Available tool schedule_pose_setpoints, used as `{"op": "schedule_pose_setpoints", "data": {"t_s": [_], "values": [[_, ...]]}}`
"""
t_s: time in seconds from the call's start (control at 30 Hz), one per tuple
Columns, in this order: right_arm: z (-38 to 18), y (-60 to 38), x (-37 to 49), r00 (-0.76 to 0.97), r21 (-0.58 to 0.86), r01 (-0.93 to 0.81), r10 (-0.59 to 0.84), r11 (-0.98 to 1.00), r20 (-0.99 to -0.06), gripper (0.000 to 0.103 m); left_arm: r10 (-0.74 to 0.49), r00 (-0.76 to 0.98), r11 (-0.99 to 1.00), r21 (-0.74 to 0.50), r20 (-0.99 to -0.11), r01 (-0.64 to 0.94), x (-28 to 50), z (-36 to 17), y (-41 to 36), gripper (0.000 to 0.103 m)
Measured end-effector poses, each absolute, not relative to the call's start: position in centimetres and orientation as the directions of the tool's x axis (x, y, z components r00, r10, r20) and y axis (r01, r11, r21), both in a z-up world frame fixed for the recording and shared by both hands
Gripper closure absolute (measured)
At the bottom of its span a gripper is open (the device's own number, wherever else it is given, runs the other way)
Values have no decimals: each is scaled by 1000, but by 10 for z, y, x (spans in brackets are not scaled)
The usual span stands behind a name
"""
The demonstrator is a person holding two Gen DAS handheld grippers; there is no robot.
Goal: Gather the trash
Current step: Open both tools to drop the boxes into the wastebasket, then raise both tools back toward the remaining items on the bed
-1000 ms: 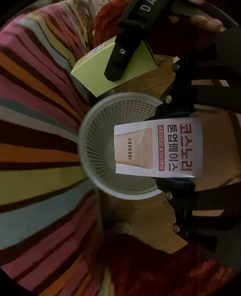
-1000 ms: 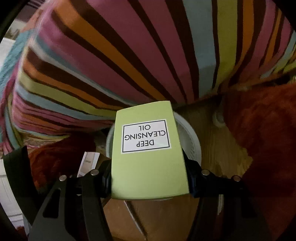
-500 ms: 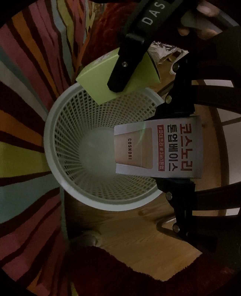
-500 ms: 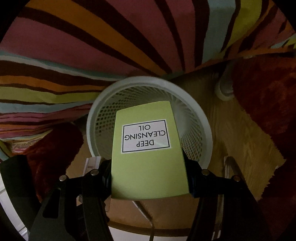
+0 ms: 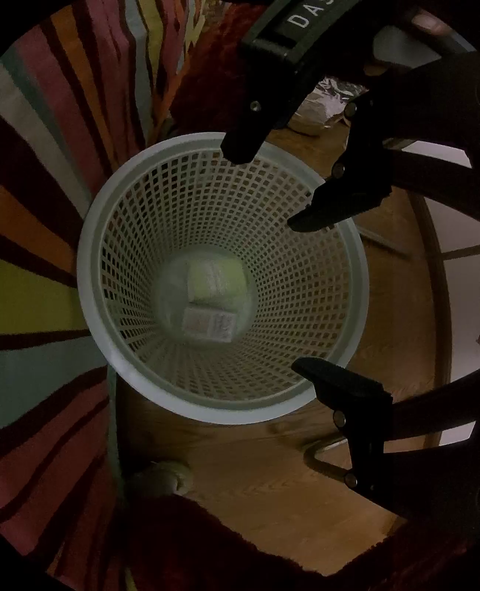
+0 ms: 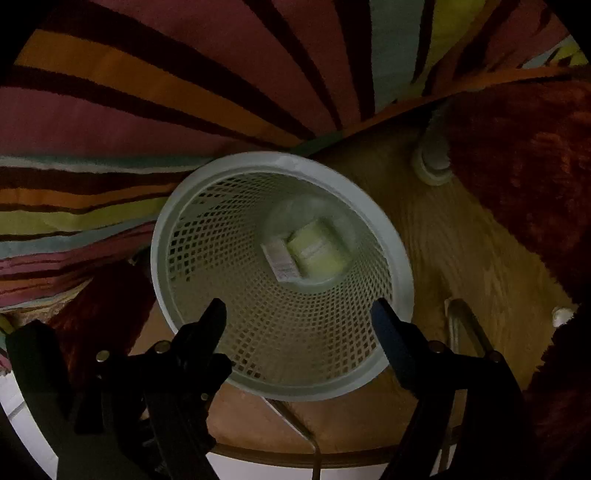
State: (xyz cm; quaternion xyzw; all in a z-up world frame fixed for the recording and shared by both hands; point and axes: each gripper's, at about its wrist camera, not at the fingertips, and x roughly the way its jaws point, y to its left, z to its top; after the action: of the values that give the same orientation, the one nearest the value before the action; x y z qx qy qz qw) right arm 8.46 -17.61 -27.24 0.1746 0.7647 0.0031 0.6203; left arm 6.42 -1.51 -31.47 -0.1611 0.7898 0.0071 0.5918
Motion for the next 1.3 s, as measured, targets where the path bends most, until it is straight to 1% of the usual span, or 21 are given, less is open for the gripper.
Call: {"op": "schedule_pose_setpoints", "data": {"t_s": [0.37, 0.57, 0.87, 1.0, 1.17, 1.3], "values": [[-283, -183, 84, -162, 215, 274, 265, 937, -950, 26, -261, -242, 939, -188, -935, -289, 62, -314, -7, 34], [-279, -192, 82, -144, 222, 299, 274, 928, -951, 26, -260, -227, 936, -188, -939, -298, 61, -311, -2, 34], [-262, -193, 79, -102, 250, 282, 289, 926, -952, 26, -249, -218, 925, -165, -944, -341, 56, -302, 7, 34], [-252, -194, 78, -70, 263, 272, 291, 926, -954, 26, -247, -179, 926, -177, -952, -334, 54, -287, 10, 34], [-236, -192, 76, -23, 283, 250, 297, 926, -954, 26, -215, -115, 933, -170, -970, -316, 53, -265, 12, 34], [-218, -193, 73, 23, 309, 229, 313, 923, -950, 26, -200, -37, 937, -180, -979, -299, 51, -236, 16, 34]]}}
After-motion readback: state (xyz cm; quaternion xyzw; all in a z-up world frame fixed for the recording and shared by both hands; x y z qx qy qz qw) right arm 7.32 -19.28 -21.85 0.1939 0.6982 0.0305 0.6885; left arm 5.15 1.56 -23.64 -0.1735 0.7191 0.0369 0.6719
